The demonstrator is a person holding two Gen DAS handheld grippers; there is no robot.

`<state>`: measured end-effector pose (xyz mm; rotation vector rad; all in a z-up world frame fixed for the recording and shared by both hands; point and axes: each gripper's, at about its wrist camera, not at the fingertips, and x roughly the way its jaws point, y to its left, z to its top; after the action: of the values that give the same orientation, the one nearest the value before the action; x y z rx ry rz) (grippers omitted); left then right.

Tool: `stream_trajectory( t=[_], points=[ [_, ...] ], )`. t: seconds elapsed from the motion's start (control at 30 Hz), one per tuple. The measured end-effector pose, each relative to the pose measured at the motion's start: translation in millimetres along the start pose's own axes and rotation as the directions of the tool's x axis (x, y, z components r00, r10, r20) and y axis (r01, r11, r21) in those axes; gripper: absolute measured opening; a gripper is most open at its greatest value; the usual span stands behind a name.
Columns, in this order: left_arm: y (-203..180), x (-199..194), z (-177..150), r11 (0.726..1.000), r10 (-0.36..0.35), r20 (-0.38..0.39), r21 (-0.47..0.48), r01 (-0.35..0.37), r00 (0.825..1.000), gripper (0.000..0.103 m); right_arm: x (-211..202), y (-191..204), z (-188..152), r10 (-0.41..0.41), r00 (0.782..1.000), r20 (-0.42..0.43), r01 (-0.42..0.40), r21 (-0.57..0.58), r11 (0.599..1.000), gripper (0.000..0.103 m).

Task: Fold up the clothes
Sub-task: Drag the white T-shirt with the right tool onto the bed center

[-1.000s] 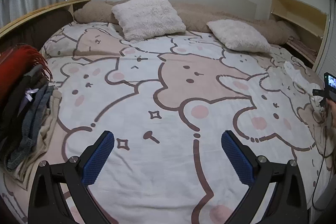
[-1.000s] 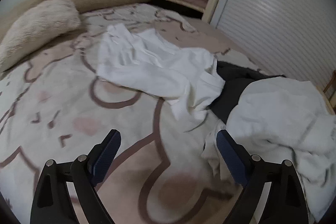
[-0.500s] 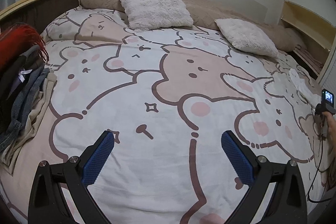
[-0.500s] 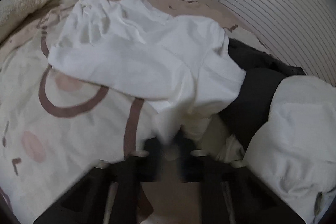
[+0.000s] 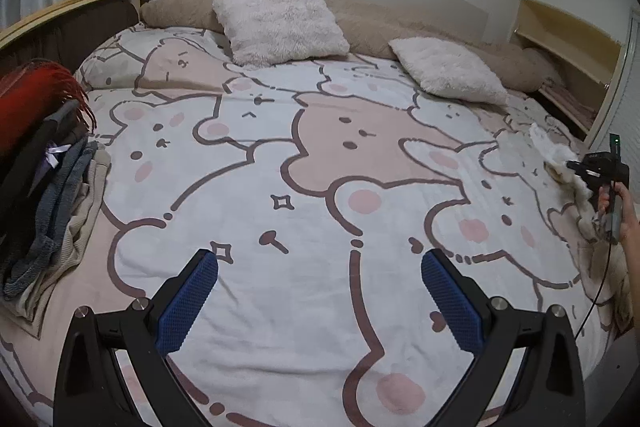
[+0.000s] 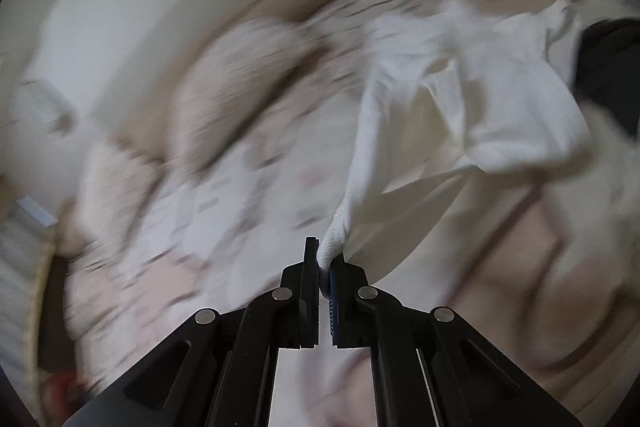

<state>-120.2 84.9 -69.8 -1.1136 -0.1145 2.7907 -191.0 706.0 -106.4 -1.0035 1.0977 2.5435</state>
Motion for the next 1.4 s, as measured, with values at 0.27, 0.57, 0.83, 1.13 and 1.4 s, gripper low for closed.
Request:
stream_trajectory(
  t=[0.27, 0.57, 0.83, 1.13, 1.4],
  points=[
    [17.6, -40.1, -6.0, 1.000, -0.015, 0.067, 0.000, 0.015, 0.998, 0.103, 0.2, 137.4, -129.3, 0.362, 0.889, -0.280, -0.403, -0.103, 0.910, 0.005],
    [87.0, -104.8, -30.2, 0.995, 0.059, 0.168, -0.095, -0.044, 0.984, 0.103, -20.7, 297.3, -362.3, 0.510, 0.573, -0.642, -0.711, -0.079, 0.699, 0.004],
    [157.2, -161.8, -53.1, 0.968, 0.188, 0.232, -0.207, -0.140, 0.954, 0.103, -10.1, 331.6, -471.0, 0.434, 0.518, -0.737, -0.679, -0.045, 0.733, 0.004],
    [143.0, -156.2, -67.5, 0.979, 0.161, 0.221, -0.158, -0.128, 0.962, 0.103, -2.7, 312.1, -483.7, 0.228, 0.675, -0.701, -0.476, -0.178, 0.861, 0.051],
    [110.6, -119.3, -76.7, 0.995, 0.077, 0.166, -0.075, -0.065, 0.983, 0.103, -79.3, 268.7, -424.8, 0.304, 0.792, -0.530, -0.487, -0.246, 0.838, 0.088]
  ],
)
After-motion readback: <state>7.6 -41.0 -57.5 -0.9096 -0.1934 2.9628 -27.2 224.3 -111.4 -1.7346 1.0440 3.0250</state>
